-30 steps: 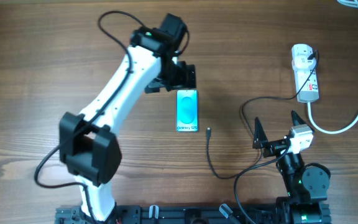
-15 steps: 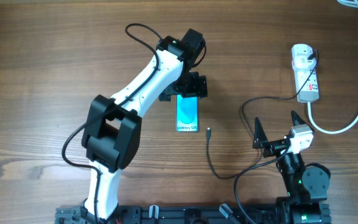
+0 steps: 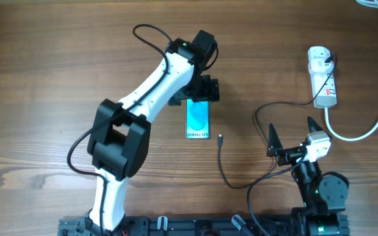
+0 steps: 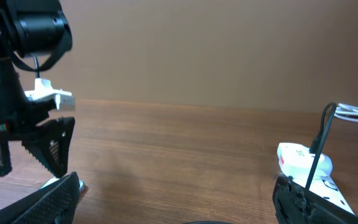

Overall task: Plug charger to phone and switch on socket
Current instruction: 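Lower the left gripper onto the phone's top edge and close it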

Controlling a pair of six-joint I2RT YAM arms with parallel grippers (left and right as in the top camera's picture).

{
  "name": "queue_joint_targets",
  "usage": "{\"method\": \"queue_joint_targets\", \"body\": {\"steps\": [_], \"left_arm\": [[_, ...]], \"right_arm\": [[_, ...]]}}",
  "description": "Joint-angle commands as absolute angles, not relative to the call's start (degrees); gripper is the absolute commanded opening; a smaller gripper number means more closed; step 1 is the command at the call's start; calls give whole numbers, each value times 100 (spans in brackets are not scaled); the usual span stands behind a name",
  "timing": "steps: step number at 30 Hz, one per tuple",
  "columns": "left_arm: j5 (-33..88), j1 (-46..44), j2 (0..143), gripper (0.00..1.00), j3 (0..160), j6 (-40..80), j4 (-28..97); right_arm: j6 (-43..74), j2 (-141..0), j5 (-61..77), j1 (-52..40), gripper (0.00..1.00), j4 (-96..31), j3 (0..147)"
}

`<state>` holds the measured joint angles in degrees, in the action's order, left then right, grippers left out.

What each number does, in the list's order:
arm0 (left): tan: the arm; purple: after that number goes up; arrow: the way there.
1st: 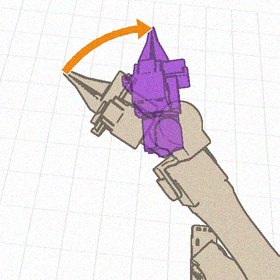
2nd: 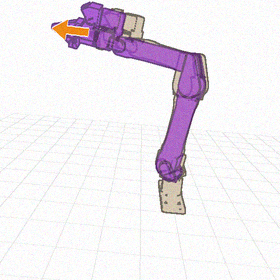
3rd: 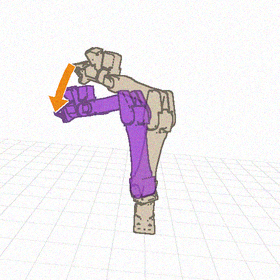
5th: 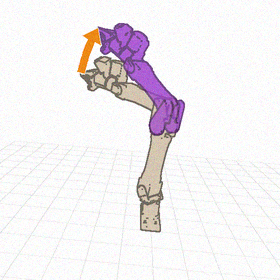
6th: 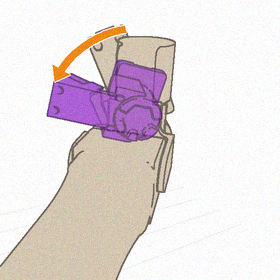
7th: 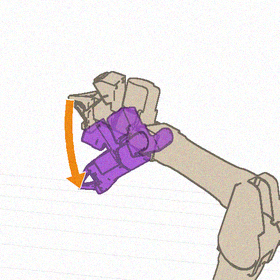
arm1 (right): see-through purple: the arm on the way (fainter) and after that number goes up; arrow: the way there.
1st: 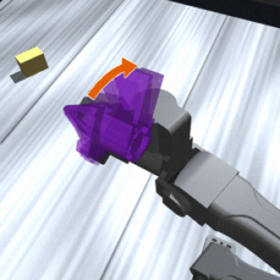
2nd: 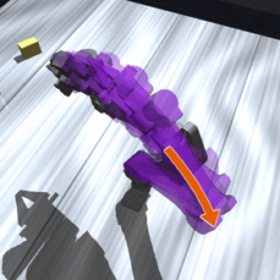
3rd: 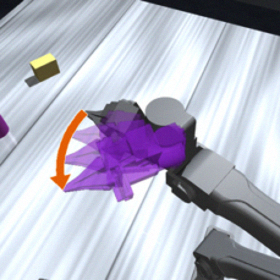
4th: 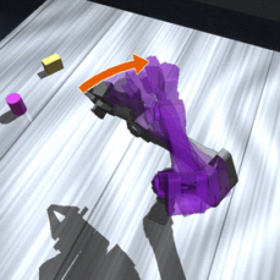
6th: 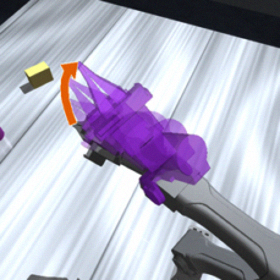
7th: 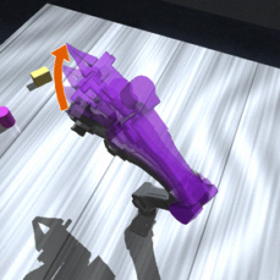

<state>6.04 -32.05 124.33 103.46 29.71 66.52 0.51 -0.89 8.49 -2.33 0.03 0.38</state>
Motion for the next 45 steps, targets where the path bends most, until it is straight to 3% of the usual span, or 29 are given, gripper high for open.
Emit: {"method": "queue_joint_targets", "body": {"steps": [1,10,25,45], "left_arm": [[526,-3319,12731,100,10307,3046,6615],[460,-3461,12947,100,10307,2283,6617],[141,-3450,13004,100,10307,3085,6593],[14,-3450,13013,100,10307,2923,6442]], "right_arm": [[8,-43,790,-261,100,38,36],[8,-43,790,-261,100,38,36],[8,-43,790,-261,100,38,36],[5,-43,790,-261,100,38,36]]}}
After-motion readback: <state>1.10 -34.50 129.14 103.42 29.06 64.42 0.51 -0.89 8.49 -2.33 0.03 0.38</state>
